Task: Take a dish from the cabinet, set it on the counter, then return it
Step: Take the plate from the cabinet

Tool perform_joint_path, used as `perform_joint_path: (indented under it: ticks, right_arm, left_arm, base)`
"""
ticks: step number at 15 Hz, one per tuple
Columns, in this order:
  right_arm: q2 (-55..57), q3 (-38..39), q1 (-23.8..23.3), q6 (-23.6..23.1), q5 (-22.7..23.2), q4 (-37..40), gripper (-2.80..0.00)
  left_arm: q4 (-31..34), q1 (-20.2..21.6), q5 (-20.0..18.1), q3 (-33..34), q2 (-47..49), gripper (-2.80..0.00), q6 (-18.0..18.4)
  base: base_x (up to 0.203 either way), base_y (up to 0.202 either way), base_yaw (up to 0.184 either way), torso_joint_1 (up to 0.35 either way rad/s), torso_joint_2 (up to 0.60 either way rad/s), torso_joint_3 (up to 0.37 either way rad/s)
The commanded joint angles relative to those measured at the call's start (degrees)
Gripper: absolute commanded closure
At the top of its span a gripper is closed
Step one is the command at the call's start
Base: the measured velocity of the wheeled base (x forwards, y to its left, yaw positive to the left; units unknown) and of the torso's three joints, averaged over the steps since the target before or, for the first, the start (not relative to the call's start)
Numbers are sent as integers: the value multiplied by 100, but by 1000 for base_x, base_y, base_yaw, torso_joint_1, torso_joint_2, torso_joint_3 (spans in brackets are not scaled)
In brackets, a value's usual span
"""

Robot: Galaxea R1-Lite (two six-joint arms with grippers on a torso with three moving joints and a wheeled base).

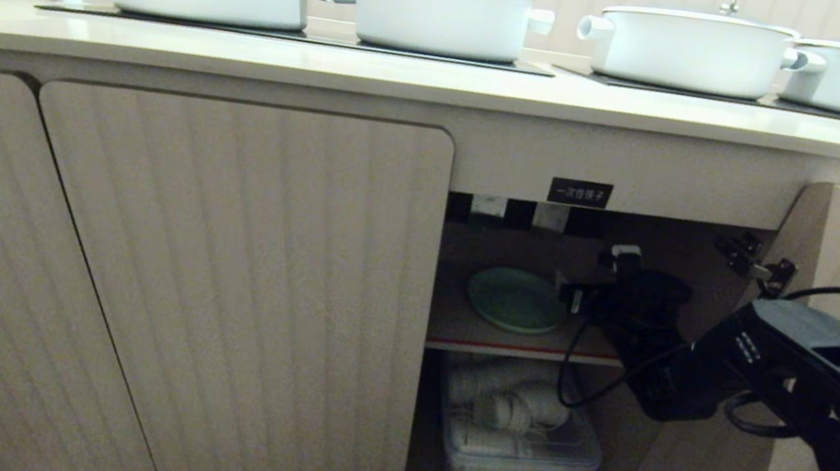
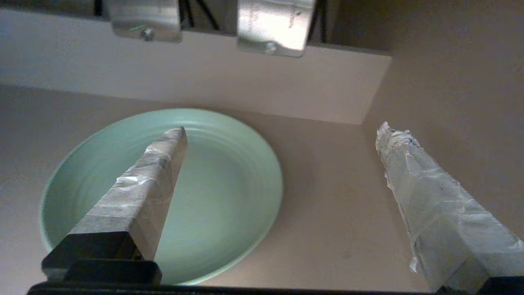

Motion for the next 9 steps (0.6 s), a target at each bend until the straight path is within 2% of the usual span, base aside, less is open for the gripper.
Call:
perform_joint_path:
  ticks: [1,9]
  right_arm:
    - [31,-54,1,-7,29,59,-280]
    - [-13,-559,-11,-12,17,1254,-280]
  left_arm:
    - [1,-4,0,0,-2,0,0]
    - [1,-4,0,0,-2,0,0]
  base:
    - [0,0,0,0,0,0]
    - [0,0,0,0,0,0]
